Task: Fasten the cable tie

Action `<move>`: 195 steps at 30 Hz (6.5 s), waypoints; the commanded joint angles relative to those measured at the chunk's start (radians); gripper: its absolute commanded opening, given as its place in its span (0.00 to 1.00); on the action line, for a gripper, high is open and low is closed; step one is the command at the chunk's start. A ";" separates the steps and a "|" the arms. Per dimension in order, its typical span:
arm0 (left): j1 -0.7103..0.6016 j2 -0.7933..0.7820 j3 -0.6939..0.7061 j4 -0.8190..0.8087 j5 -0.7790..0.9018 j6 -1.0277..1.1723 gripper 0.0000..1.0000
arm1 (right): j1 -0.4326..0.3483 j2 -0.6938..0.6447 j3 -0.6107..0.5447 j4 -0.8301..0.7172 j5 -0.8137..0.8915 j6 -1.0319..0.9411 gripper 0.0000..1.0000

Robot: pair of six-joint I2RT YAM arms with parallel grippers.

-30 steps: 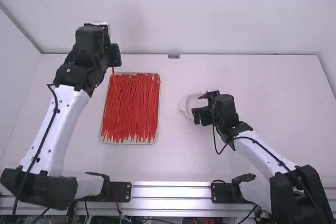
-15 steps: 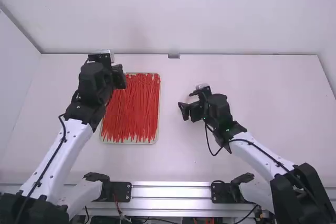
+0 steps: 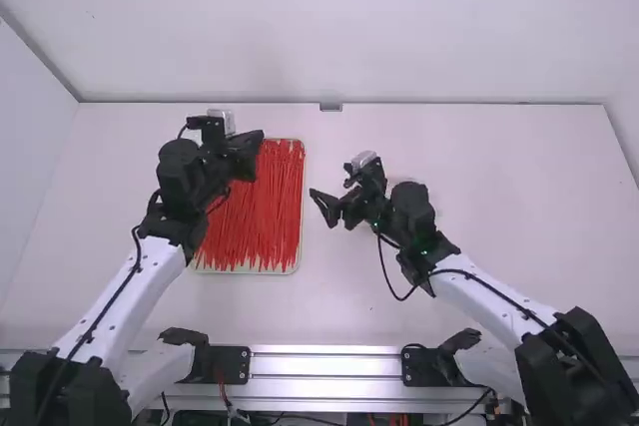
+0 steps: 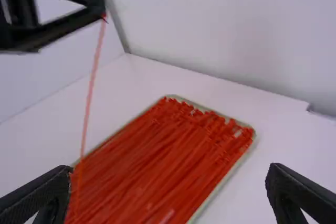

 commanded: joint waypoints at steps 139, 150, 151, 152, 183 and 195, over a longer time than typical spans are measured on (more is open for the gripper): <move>-0.190 0.052 0.253 0.074 0.594 0.352 0.99 | -0.283 0.006 0.030 0.503 -0.591 0.200 0.00; -0.181 0.138 0.358 0.024 0.616 0.358 0.99 | -0.325 0.006 0.030 0.612 -0.638 0.291 0.00; -0.175 0.159 0.375 0.022 0.621 0.338 0.99 | -0.325 0.005 0.030 0.612 -0.635 0.295 0.00; -0.169 0.182 0.395 0.021 0.640 0.325 0.99 | -0.326 0.006 0.030 0.612 -0.634 0.294 0.00; -0.164 0.444 0.583 0.253 1.008 0.027 0.79 | -0.233 0.008 0.030 0.678 -0.411 0.203 0.01; -0.193 0.444 0.583 0.262 1.016 0.017 0.52 | -0.240 0.008 0.030 0.679 -0.397 0.234 0.00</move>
